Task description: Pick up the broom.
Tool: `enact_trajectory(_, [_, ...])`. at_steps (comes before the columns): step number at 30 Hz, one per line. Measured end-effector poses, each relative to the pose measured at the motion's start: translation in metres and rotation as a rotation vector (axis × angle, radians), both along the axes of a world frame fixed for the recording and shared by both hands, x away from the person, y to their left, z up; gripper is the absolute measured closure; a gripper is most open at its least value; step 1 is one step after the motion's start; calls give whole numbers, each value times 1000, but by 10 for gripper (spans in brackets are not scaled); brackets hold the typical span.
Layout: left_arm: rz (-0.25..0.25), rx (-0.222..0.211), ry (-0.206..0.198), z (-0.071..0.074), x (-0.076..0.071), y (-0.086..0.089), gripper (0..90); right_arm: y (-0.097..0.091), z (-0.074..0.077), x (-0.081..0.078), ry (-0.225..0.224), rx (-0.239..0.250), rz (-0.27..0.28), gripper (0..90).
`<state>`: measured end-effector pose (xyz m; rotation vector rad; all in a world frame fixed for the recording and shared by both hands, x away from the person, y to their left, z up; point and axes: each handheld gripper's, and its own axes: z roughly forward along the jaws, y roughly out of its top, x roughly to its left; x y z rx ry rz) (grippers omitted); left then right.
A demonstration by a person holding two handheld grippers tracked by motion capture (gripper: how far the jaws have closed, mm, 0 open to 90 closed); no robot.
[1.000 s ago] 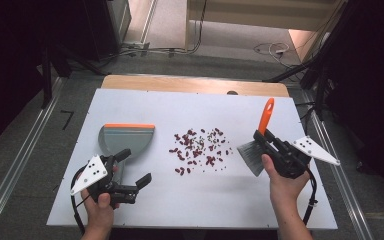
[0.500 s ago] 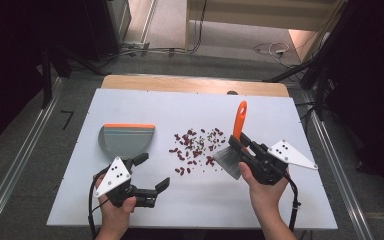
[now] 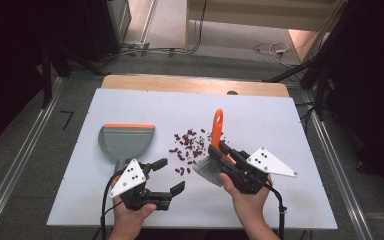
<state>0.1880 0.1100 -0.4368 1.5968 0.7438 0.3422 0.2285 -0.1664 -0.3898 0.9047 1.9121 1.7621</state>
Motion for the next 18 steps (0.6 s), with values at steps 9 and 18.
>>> enact_trajectory(9, [-46, -24, 22, 1, -3, -13, 232, 21, -4, -12, -18, -23, 34, 693])
enact_trajectory(18, [-55, -18, 52, 0, -4, -25, 337, 33, -8, -20, -21, -32, 69, 692])
